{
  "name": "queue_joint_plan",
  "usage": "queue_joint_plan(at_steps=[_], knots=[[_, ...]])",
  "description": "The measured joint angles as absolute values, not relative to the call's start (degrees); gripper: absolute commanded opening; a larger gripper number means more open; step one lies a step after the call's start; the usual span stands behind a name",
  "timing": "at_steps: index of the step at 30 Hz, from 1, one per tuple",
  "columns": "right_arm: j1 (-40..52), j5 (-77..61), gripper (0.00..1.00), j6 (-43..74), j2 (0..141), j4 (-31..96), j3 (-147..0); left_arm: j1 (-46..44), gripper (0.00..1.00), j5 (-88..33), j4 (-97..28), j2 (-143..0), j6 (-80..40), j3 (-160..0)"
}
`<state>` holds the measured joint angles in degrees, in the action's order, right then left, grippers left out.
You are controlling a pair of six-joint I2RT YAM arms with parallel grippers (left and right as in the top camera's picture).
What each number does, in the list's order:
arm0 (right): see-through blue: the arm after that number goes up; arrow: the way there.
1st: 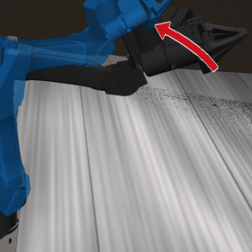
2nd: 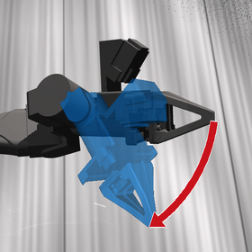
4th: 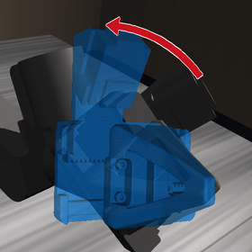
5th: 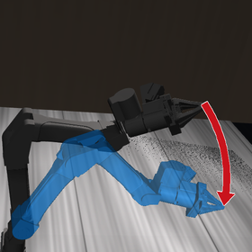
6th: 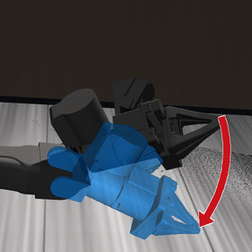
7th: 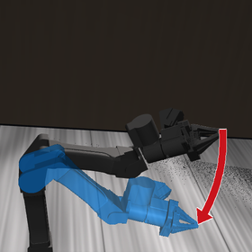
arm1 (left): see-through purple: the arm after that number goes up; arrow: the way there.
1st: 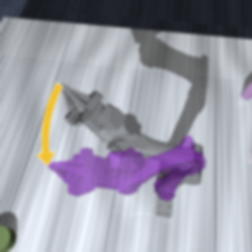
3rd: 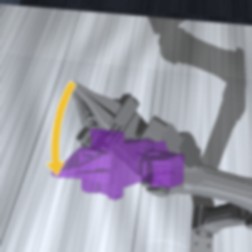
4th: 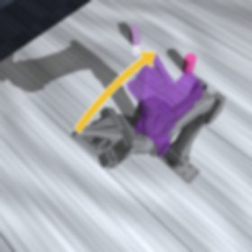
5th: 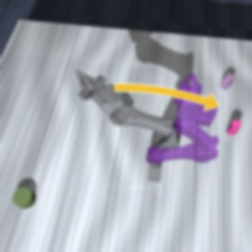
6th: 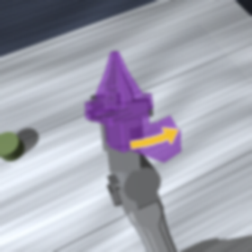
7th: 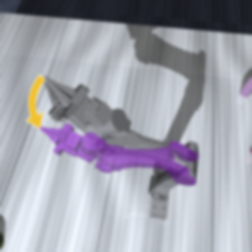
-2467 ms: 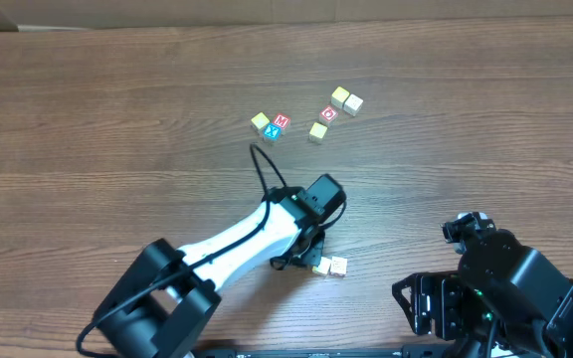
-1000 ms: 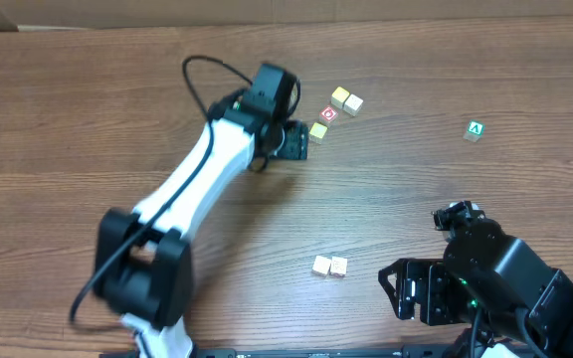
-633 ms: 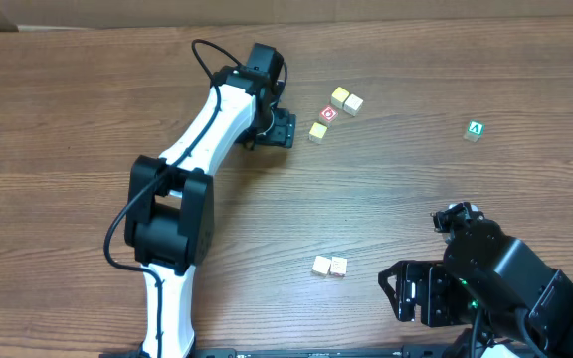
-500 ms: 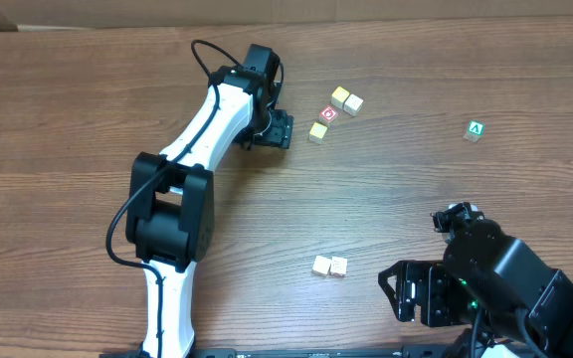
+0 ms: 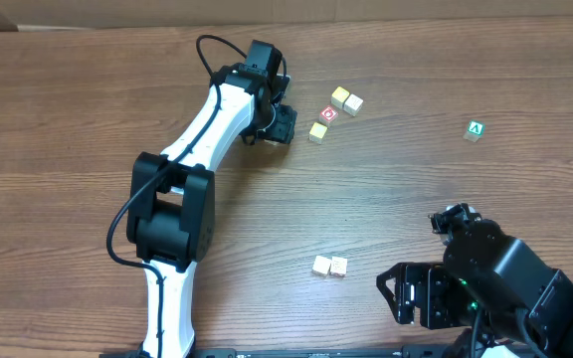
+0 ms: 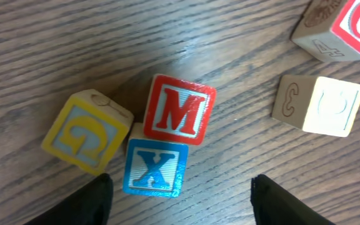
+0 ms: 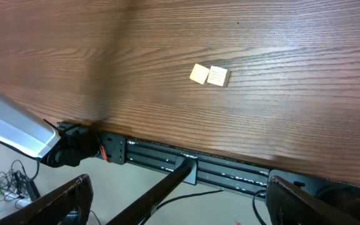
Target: Flip 3 blocks
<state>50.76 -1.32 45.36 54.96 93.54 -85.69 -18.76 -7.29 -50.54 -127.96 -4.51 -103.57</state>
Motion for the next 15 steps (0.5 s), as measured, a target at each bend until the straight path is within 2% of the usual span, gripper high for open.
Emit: queue_joint_plan(at_steps=[3, 11, 15], knots=[[50.76, -1.34, 0.89, 45.36, 54.98, 93.51, -85.69, -18.83, 0.5, -8.03, -50.57, -129.19, -4.27, -103.88], [50.76, -1.5, 0.89, 45.34, 54.96, 93.71, -85.69, -19.14, 0.49, -8.91, -50.57, -132.07, -4.1, -104.16], [50.76, -1.52, 0.89, 45.39, 54.96, 93.69, -85.69, -19.14, 0.44, -9.02, -50.76, -132.14, -4.14, -104.53]])
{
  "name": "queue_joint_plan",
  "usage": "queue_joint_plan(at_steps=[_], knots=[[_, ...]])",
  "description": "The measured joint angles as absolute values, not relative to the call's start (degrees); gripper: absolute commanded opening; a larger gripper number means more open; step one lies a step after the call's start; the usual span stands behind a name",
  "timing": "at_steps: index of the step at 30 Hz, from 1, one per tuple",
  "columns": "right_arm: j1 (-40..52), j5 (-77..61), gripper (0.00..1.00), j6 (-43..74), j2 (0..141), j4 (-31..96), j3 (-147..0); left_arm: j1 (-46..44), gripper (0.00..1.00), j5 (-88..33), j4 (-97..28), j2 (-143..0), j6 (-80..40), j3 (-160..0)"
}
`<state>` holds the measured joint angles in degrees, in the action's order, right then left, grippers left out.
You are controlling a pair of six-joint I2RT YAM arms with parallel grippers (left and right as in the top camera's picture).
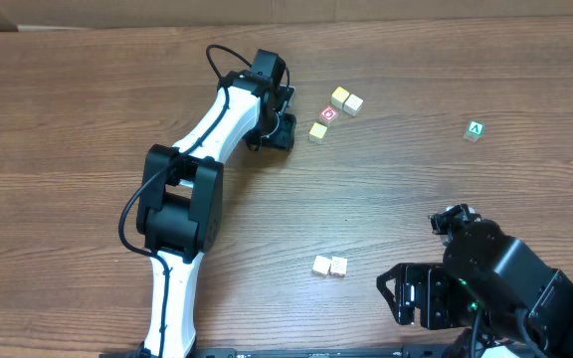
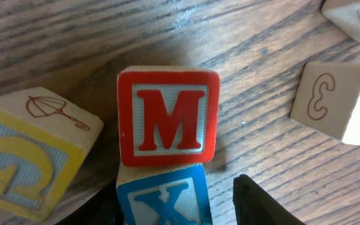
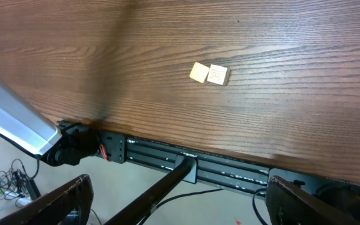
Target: Flip 3 blocks
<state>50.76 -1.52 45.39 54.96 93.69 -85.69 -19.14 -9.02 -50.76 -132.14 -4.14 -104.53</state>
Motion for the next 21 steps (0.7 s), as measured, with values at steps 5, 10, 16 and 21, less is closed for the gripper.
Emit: queue_joint_plan(at_steps=[5, 10, 16, 21], knots=[[50.76, -1.52, 0.89, 45.36, 54.96, 93.69, -85.69, -19.14, 0.35, -8.97, -53.6, -132.14, -4.34, -107.53], [50.76, -1.52, 0.89, 45.34, 54.98, 93.69, -85.69, -19.14, 0.36, -8.29, -58.54, -132.14, -4.38, -113.86], [50.76, -1.52, 0.89, 45.39, 54.96, 93.69, -85.69, -19.14, 0.49, -7.77, -61.21, -132.14, -4.51, -116.36], [50.76, -1.52, 0.89, 45.36, 54.96, 93.69, -85.69, -19.14, 0.44, -7.68, -61.93, -132.16, -4.56, -116.36]])
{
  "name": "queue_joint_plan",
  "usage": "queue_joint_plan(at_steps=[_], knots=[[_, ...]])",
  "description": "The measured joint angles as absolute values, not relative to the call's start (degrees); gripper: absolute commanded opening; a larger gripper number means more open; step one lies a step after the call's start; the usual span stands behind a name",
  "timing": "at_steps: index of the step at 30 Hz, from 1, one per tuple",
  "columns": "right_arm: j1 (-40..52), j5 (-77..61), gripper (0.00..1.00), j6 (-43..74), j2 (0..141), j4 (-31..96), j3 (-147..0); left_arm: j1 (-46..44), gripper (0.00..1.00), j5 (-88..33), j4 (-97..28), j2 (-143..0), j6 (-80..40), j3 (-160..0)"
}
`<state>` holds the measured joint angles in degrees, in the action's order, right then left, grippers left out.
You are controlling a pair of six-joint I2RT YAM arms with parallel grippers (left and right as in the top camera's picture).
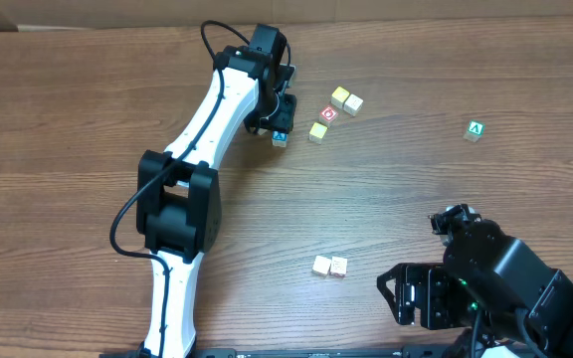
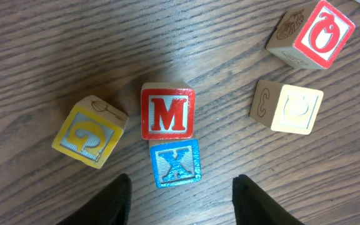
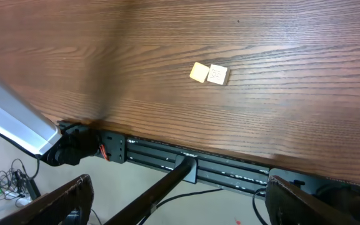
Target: Flip 3 blocks
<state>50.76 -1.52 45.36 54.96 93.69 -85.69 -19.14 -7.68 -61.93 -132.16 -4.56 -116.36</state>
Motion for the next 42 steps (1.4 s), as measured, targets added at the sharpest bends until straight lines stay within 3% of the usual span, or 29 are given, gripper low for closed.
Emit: queue_joint_plan(at_steps=[6, 21, 34, 39, 42], knots=[[50.76, -1.54, 0.88, 45.36, 54.96, 93.91, -85.69, -19.14, 0.4, -7.64, -62.41, -132.25, -4.75, -116.22], [50.76, -1.56, 0.88, 45.36, 54.96, 94.11, -85.69, -19.14, 0.42, -7.46, -60.95, -134.19, -5.82, -112.84], [50.76, -1.69, 0.88, 45.36, 54.98, 94.19, -85.69, -20.27, 0.27, -7.25, -60.07, -136.97, -6.92, -112.86], [50.76, -1.69, 0.88, 45.39, 54.96, 94.15, -85.69, -20.27, 0.41, -7.14, -60.34, -136.97, -7.35, -112.99], [50.76, -1.72, 0.88, 45.36, 54.96, 94.13, -85.69, -20.27, 0.42, -6.48, -61.41, -136.99, -7.55, -113.34]])
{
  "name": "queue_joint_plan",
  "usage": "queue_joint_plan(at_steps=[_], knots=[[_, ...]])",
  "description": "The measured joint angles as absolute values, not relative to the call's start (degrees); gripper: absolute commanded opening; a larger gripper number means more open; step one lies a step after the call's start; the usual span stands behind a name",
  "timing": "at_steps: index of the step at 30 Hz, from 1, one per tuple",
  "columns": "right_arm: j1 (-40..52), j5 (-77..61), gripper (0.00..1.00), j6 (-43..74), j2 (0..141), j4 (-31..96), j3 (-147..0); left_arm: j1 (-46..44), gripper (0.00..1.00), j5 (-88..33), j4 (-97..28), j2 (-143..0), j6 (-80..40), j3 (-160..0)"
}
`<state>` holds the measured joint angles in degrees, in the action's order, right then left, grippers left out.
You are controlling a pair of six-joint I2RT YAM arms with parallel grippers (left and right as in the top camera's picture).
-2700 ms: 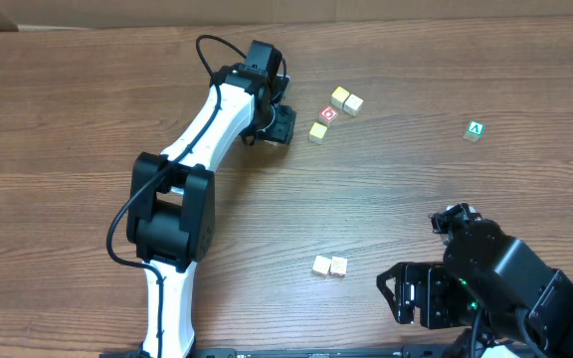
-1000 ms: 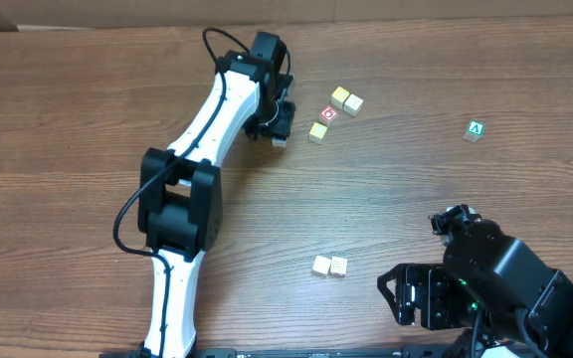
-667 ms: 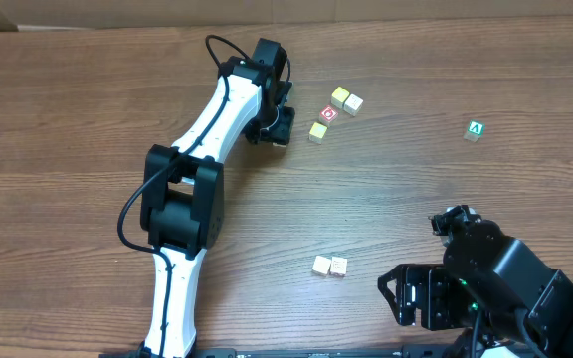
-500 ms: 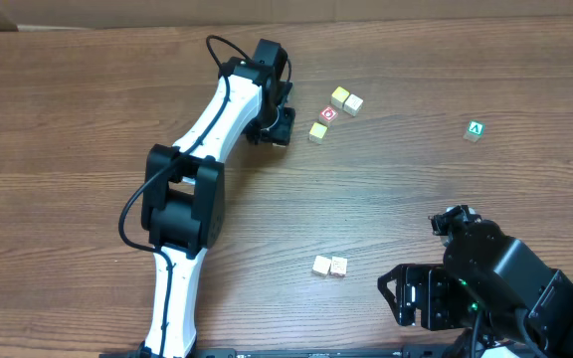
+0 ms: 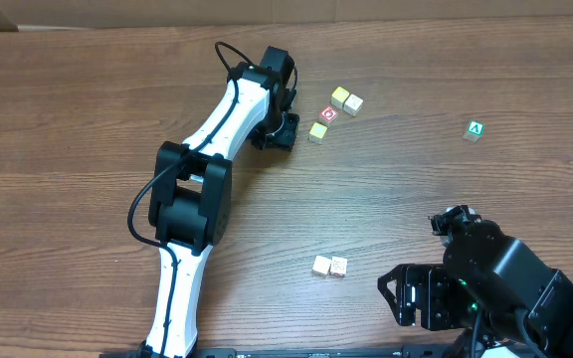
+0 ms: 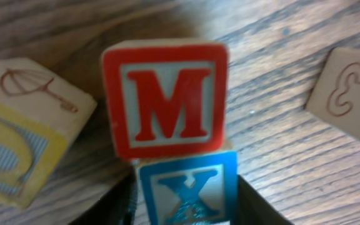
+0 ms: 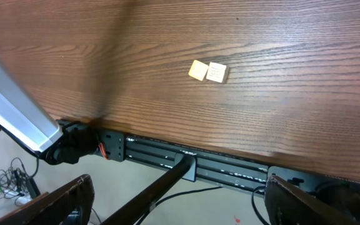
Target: Flip 3 blocks
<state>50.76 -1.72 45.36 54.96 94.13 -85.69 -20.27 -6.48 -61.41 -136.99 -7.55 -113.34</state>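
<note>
My left gripper (image 6: 186,209) is low over a cluster of letter blocks, its fingers (image 6: 120,206) pressed against both sides of the blue X block (image 6: 187,194). A red M block (image 6: 164,100) touches the X block's far side. A yellow block (image 6: 24,144) with an umbrella drawing lies to the left, and a plain block (image 6: 349,94) to the right. Overhead, the left gripper (image 5: 282,129) hides the cluster. My right gripper (image 7: 180,206) hangs open past the table's front edge, holding nothing.
Several blocks lie right of the left gripper: a red-faced one (image 5: 328,114), a yellow one (image 5: 317,131) and a pair (image 5: 346,99). A green A block (image 5: 476,129) sits far right. Two plain blocks (image 5: 330,266) lie near the front. The right arm (image 5: 495,278) fills the near right corner.
My left gripper was higher and open above the M and X blocks. It is now down at the table with its fingers against the sides of the blue X block. The right arm has not moved.
At first my left gripper hung wide open above the M block, which rested tilted on the X block. Then it was low and narrower around the X block. Then it stood higher, with M lying flat beside X. Now it is low on X again.
</note>
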Motion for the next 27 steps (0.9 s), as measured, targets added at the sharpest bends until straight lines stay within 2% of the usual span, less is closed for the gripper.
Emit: queue_joint_plan(at_steps=[2, 4, 6, 11, 15, 17, 27], knots=[[50.78, -1.72, 0.88, 45.36, 54.96, 94.13, -85.69, -20.27, 0.39, -6.11, -61.87, -136.99, -7.55, -113.62], [50.76, -1.69, 0.88, 45.36, 54.96, 94.13, -85.69, -20.27, 0.3, -5.74, -62.0, -136.99, -7.55, -113.95], [50.76, -1.69, 0.88, 45.36, 54.96, 94.11, -85.69, -20.27, 0.26, -5.52, -61.93, -136.99, -7.66, -114.13], [50.76, -1.69, 0.88, 45.32, 54.96, 94.15, -85.69, -20.27, 0.3, -5.28, -61.49, -137.01, -7.57, -114.37], [50.76, -1.69, 0.88, 45.39, 54.96, 94.13, -85.69, -20.27, 0.14, -5.26, -61.12, -137.01, -7.79, -114.48], [50.76, -1.69, 0.88, 45.36, 54.98, 94.13, -85.69, -20.27, 0.09, -5.26, -61.19, -137.01, -7.97, -114.67], [50.76, -1.69, 0.88, 45.23, 54.98, 93.69, -85.69, -20.27, 0.04, -4.91, -71.11, -137.08, -8.58, -119.59]])
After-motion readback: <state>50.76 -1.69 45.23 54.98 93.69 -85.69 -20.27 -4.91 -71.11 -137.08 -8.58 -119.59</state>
